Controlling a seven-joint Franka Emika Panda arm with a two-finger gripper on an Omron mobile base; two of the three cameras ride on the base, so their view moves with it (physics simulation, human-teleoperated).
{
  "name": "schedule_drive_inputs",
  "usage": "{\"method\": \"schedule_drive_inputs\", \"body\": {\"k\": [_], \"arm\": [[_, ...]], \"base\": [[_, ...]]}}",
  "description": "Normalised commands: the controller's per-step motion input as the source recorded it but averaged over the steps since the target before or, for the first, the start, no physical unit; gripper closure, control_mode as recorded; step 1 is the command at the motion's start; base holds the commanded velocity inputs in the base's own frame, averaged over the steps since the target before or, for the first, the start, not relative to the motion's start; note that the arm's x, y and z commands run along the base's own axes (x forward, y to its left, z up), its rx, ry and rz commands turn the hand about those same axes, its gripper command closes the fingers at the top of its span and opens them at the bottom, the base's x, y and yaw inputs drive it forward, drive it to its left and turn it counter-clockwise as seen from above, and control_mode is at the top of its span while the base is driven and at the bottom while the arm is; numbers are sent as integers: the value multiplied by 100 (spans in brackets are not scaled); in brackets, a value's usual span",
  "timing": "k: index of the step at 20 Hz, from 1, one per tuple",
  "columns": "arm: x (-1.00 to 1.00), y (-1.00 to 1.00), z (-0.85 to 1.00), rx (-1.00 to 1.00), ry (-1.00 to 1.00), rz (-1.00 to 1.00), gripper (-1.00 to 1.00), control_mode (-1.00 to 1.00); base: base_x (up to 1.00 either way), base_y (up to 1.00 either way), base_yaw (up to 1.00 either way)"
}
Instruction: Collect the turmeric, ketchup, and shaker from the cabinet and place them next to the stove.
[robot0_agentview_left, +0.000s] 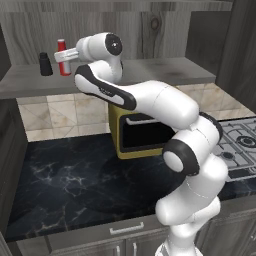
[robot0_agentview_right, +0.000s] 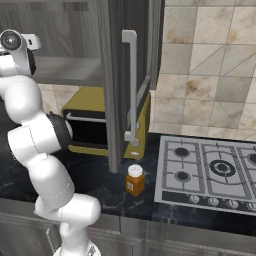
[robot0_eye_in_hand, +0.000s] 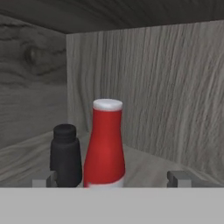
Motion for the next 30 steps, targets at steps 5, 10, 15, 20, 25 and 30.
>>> {"method": "schedule_drive_inputs", "body": {"k": [5, 10, 15, 20, 25, 30], "arm": [[3, 9, 0, 0, 0, 0, -100, -100], [4, 16, 0, 0, 0, 0, -100, -100], [3, 6, 0, 0, 0, 0, -100, -100], [15, 14, 0, 0, 0, 0, -100, -100], [9, 1, 0, 0, 0, 0, -100, -100], [3, 17, -5, 0, 0, 0, -100, -100]], "base": [[0, 0, 0], [0, 0, 0], [0, 0, 0], [0, 0, 0], [0, 0, 0], [0, 0, 0]]}}
